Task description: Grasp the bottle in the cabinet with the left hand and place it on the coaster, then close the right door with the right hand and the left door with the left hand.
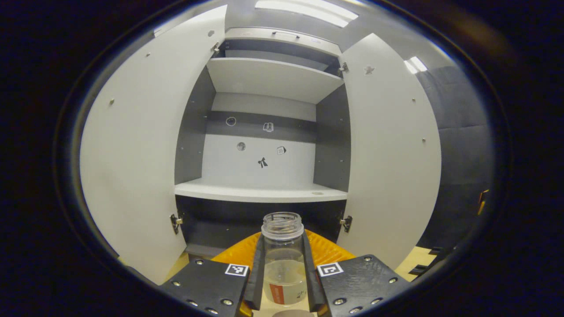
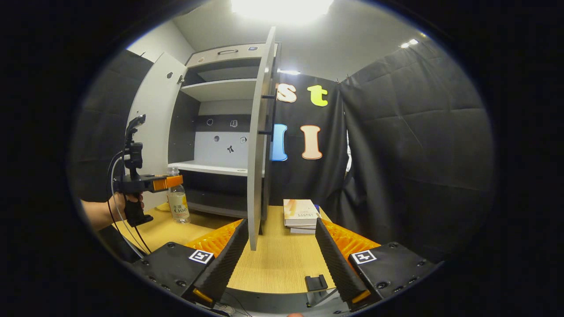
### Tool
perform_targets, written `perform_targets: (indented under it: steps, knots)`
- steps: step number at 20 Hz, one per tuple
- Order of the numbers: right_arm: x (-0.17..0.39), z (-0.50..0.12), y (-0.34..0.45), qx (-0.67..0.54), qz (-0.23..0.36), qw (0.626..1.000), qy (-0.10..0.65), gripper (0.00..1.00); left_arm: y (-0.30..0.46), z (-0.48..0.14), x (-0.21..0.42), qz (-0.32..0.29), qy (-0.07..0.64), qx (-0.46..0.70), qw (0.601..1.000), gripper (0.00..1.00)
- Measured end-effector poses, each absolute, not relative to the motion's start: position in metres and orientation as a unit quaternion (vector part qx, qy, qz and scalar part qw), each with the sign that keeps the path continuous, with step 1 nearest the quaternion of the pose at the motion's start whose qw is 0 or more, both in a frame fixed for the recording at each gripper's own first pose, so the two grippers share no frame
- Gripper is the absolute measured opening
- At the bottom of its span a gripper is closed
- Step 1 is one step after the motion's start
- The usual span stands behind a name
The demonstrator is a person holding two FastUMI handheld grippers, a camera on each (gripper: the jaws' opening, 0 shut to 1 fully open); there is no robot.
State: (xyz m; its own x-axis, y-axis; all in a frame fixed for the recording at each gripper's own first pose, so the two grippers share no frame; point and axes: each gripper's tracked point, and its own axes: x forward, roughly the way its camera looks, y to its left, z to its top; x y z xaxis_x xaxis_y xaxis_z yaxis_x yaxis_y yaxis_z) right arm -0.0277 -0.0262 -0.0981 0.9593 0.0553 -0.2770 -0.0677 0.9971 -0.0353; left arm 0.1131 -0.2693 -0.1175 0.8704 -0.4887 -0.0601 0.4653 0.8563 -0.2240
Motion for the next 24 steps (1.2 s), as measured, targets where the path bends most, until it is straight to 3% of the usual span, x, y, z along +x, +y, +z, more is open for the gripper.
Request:
perform_targets:
  steps: [14, 24]
  knots:
    - [-0.026, -0.117, -0.028, -0.027, 0.041, 0.983, 0.176, 0.98, -0.279, -0.232, 0.071, -0.240, 0.124, -0.095, 0.958, 0.42]
    - [-0.018, -0.116, -0.030, -0.028, 0.043, 0.983, 0.176, 0.98, -0.284, -0.255, 0.047, -0.224, 0.129, -0.080, 0.963, 0.43]
